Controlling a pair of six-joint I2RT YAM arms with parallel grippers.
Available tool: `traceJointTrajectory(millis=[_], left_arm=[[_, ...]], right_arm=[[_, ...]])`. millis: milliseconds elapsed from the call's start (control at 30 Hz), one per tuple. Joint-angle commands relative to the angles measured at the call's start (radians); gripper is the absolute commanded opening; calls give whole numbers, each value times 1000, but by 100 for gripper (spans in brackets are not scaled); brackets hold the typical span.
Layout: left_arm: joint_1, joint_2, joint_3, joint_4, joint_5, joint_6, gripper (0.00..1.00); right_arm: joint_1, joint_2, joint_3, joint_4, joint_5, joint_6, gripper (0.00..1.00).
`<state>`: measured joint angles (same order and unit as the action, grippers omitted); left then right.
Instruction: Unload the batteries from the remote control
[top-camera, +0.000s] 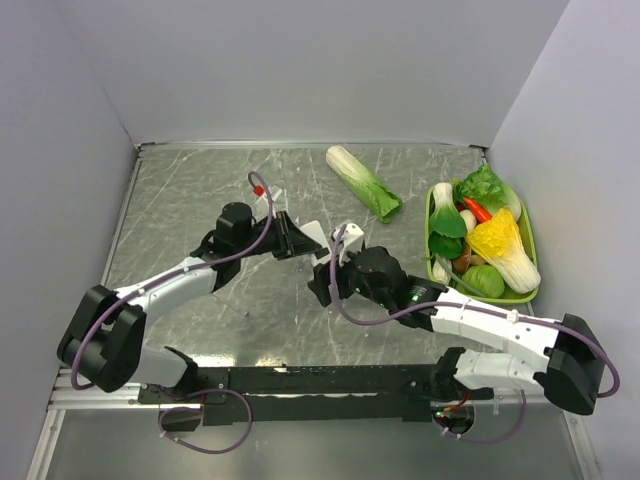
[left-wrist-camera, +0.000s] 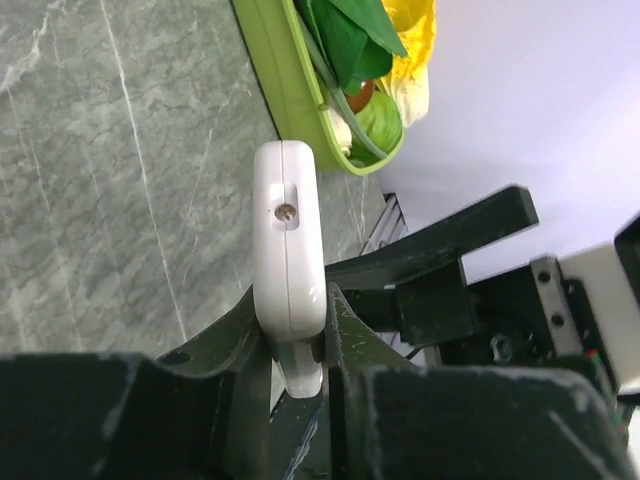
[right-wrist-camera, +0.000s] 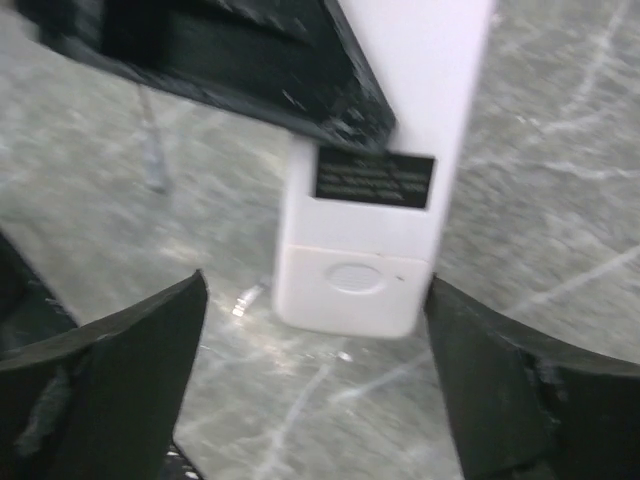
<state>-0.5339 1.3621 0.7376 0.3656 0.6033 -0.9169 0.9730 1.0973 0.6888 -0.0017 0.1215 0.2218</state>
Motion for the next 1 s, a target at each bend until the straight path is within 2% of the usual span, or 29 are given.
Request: traceJointTrajectory(millis=[0, 100, 200, 233, 333, 467, 567, 700, 867, 967], left_arm=[[46, -76, 3, 44, 44, 79, 1], [71, -142, -36, 64, 12, 118, 1], [78, -196, -113, 200, 21, 75, 1], [80, -210, -150, 272, 27, 47, 1], [80, -224, -205, 393, 39, -9, 1], [80, -239, -241, 472, 44, -46, 1], [80, -248, -228, 446, 33, -33, 1], [80, -245, -230, 476, 27, -49, 1], [80, -222, -234, 532, 50, -85, 1], [80, -215, -237, 549, 55, -96, 1]], right_arm=[[-28, -54, 38, 11, -95, 118, 100], [-143, -92, -1, 78, -250, 247, 100], [-264, -94, -54, 172, -429, 393, 100], [-278, -88, -67, 263, -466, 418, 100], [-303, -65, -100, 368, -562, 490, 99], [-316, -36, -117, 453, -620, 567, 97], [-318, -19, -123, 499, -643, 593, 89], [-319, 15, -118, 509, -648, 602, 73], [-319, 44, -129, 557, -655, 631, 67], [-318, 55, -136, 569, -639, 634, 54]])
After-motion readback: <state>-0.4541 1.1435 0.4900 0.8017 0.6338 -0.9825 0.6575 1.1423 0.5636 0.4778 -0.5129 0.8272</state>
